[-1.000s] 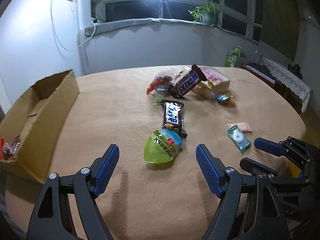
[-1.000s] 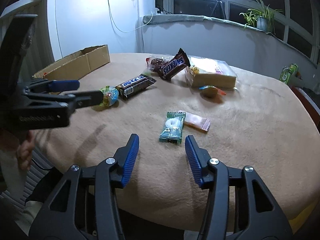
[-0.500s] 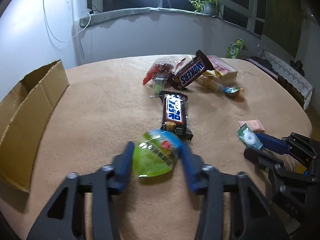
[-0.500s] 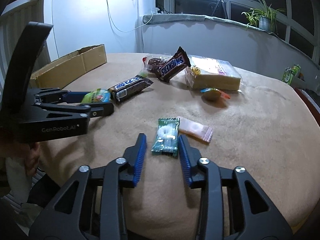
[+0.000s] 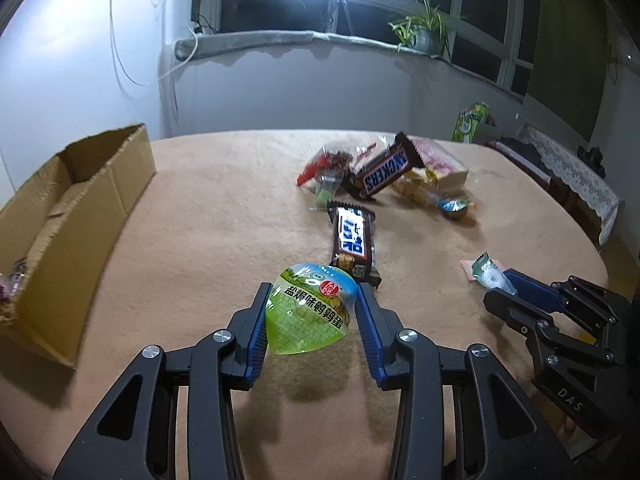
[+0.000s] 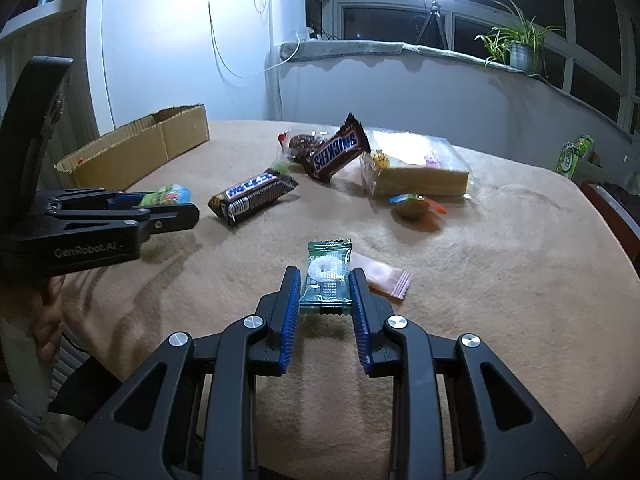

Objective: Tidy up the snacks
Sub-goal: 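Grasp the green jelly cup with the left gripper while the right grasps the green mint packet, then carry the jelly cup and mint packet over the cardboard box with both grippers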

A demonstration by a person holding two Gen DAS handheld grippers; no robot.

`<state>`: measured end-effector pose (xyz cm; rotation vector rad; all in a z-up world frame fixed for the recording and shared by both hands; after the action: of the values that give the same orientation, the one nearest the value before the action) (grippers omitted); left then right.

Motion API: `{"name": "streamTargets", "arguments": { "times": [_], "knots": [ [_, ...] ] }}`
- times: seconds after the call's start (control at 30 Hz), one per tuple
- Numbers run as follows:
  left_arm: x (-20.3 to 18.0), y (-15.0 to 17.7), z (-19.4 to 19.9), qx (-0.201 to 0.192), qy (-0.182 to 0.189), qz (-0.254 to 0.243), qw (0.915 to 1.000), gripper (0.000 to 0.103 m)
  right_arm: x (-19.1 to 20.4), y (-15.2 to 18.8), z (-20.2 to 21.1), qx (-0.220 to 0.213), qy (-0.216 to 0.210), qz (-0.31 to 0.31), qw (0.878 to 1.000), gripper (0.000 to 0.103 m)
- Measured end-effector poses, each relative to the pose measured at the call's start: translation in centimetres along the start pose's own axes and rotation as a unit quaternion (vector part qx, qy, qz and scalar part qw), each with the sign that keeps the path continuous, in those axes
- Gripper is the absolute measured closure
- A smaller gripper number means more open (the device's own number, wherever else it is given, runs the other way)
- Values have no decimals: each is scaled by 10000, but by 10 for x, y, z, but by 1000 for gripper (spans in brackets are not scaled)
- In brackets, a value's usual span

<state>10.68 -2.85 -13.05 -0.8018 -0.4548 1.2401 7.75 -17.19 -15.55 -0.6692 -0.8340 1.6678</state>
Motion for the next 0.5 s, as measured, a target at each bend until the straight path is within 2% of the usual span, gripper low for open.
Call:
{"name": "streamTargets", "arguments": {
  "times": [0.5],
  "knots": [
    [9, -7, 46, -432, -42, 165, 9989, 64, 15, -17, 31, -296, 100, 185, 9993, 77]
  ]
}}
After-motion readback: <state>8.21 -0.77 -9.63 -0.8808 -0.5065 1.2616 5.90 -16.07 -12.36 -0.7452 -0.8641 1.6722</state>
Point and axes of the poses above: each gripper's, at about its wrist camera, not at the fingertips, and z roughly against the way its jaws point, x to its left, y to its underside, the point moved 8 cm from there along -z, roughly the way its jaws point, and after that the axes turned 2 degrees about y, right-handed, at the moved point
